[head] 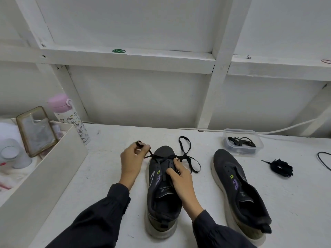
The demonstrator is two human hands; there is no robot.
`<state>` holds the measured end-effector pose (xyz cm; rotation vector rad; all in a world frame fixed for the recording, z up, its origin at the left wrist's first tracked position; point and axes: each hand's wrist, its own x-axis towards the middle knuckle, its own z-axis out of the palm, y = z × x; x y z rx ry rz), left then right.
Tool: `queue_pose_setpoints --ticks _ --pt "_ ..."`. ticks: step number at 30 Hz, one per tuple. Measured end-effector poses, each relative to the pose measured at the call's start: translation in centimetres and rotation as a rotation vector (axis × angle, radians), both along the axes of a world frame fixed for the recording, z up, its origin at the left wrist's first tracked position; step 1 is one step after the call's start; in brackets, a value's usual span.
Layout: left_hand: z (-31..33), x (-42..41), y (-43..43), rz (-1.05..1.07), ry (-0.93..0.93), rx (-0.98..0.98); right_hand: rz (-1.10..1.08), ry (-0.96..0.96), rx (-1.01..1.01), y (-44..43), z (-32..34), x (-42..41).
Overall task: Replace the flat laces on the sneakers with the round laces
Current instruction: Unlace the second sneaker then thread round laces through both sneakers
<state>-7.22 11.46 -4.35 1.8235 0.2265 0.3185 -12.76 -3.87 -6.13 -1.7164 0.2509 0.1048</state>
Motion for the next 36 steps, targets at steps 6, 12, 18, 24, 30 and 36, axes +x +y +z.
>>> queue_pose_setpoints --ticks 6,12,18,24,30,36 --pt "1.4 -0.1 0.3 0.066 0.003 -0.174 -0.005 -0.011 0.018 0.2 -0.4 0.3" --pt "-2.3 -2.1 -1.4 -0.175 0.197 0.029 -0.009 -0.038 -0.01 0.1 -0.9 0.5" --pt "0.4 0.1 -0.1 0.066 -0.024 -0.1 -0.009 -0.015 -0.012 0.0 -1.2 0.5" --pt "0.8 -0.3 -1.1 0.052 0.016 -0.184 -0.004 -0.037 0.032 -0.2 -0.9 0.4" --pt "-2.5 -2.2 -2.1 -0.123 0.157 0.017 -0.002 -0.035 0.032 -0.3 -0.5 0.2" --pt "-0.1 -0.3 -0.6 0.049 -0.06 -0.015 0.024 -0.033 0.02 -0.1 -0.5 0.1"
